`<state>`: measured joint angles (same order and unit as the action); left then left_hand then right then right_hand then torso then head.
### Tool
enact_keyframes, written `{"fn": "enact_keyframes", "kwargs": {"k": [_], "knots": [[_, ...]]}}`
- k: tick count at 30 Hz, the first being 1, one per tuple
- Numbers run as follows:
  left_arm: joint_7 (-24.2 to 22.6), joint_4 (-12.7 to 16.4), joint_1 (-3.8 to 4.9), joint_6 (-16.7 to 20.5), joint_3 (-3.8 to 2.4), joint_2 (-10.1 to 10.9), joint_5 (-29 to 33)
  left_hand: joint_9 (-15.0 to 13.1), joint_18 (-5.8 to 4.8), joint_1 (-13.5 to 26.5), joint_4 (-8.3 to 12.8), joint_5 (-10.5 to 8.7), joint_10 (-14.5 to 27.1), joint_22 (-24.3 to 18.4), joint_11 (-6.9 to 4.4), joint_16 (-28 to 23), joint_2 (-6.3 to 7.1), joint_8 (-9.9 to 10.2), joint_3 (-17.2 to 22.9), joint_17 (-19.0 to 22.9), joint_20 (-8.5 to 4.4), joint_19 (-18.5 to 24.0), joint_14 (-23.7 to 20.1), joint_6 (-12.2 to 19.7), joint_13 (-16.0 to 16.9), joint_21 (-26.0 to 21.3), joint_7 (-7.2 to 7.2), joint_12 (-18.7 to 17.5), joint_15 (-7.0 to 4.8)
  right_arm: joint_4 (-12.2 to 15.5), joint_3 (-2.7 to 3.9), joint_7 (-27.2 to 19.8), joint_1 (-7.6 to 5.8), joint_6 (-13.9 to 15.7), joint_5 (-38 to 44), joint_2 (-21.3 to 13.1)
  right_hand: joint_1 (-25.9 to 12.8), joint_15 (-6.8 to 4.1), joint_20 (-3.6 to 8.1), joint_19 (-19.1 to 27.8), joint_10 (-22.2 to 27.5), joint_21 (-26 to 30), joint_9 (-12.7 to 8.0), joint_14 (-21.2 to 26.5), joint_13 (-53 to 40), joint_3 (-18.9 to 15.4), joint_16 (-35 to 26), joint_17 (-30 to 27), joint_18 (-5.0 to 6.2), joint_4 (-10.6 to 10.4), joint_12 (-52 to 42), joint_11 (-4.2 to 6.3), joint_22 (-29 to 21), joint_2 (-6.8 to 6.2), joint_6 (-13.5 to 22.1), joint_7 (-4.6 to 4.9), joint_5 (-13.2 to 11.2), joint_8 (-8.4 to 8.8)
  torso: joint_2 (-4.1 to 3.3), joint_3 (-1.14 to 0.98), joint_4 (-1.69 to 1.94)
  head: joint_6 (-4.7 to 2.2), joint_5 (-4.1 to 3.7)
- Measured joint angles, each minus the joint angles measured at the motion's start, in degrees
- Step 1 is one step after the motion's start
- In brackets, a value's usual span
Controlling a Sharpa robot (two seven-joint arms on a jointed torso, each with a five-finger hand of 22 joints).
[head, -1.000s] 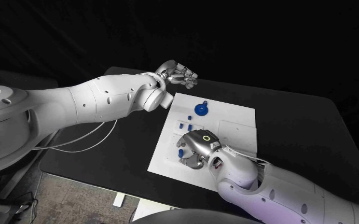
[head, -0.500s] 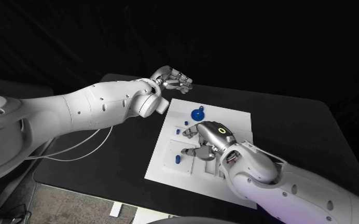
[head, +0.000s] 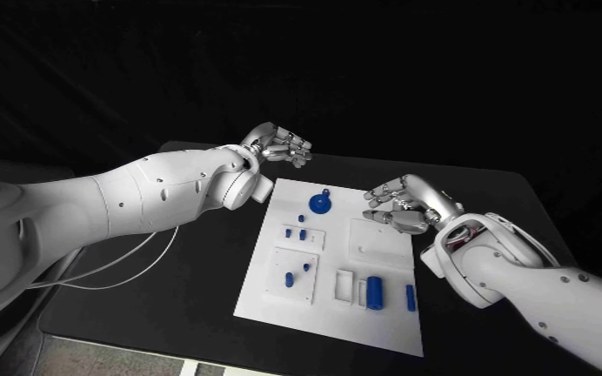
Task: Assemble the parts on the task board
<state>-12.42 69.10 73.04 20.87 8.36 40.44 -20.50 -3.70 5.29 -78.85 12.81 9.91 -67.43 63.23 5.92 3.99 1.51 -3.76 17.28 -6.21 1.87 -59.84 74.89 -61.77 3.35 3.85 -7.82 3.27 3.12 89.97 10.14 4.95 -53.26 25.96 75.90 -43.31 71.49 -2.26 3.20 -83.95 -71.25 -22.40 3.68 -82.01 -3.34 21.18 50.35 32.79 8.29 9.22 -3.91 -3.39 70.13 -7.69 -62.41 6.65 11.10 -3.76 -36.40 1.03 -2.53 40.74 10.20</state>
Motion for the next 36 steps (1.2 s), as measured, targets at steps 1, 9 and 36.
{"fn": "enact_keyframes", "kwargs": {"k": [1, 9, 36], "knots": [[-0.2, 0.0, -0.04, -0.2, 0.06, 0.0, 0.1, 0.0, 0.00, 0.0, 0.0, 0.00, 0.0, 0.0, 0.00, 0.0, 0.00, 0.0, 0.0, -0.1, 0.07, -0.3, 0.2, 0.8, 0.0, 0.0, 0.23, 0.0, -0.15, -0.3, 0.24, -0.5, -0.06, -0.5, -1.6, -0.9, 0.0, 0.00, 0.17, 0.0, -0.5, -0.3, 0.0, 0.0, 0.0, 0.4, 0.0, 0.1, -0.07, 0.4, 0.2, 0.13, 0.1, 0.00, 0.0, 0.00, 0.0, 0.00, 0.05, -0.07, -0.05, 0.01, -0.18], [-1.4, 0.1, -0.48, -2.0, 0.35, 0.0, 1.0, 0.0, -0.41, 0.0, 0.2, 0.00, 0.6, 1.6, -0.14, 2.3, 0.00, 0.0, -0.9, -1.8, -1.32, -4.6, 5.4, 2.6, 0.0, 2.3, 0.66, 0.0, -1.70, -2.2, 0.81, -2.1, -0.15, -5.3, -8.5, -6.0, -1.1, 0.00, 0.22, 0.0, -0.6, -0.7, 0.0, 0.0, 0.0, 1.7, 0.0, 0.4, -0.35, 1.5, 0.3, 0.32, 0.1, 0.01, 0.0, 0.00, 1.7, 0.00, 0.41, -0.70, -0.44, 0.38, -2.28], [-3.5, 4.4, -1.02, -13.3, 1.63, 1.7, 4.0, 0.3, 0.05, -0.3, -4.7, 1.56, 7.2, -0.7, 0.23, 20.4, -1.82, 0.0, -16.6, -11.7, -3.18, -12.5, 6.6, 12.4, 0.0, 1.6, 0.48, 0.2, -3.40, 3.2, -2.13, 18.0, -0.16, -20.4, -14.5, -10.1, -1.4, -2.68, 3.18, 0.1, -1.7, -6.5, 0.2, -0.4, -31.3, -17.8, 0.6, 5.0, -3.03, -8.4, -28.3, 4.31, 1.8, 2.73, -0.4, -1.62, 0.7, 0.00, 0.83, -0.95, -0.90, 1.29, -6.30]]}}
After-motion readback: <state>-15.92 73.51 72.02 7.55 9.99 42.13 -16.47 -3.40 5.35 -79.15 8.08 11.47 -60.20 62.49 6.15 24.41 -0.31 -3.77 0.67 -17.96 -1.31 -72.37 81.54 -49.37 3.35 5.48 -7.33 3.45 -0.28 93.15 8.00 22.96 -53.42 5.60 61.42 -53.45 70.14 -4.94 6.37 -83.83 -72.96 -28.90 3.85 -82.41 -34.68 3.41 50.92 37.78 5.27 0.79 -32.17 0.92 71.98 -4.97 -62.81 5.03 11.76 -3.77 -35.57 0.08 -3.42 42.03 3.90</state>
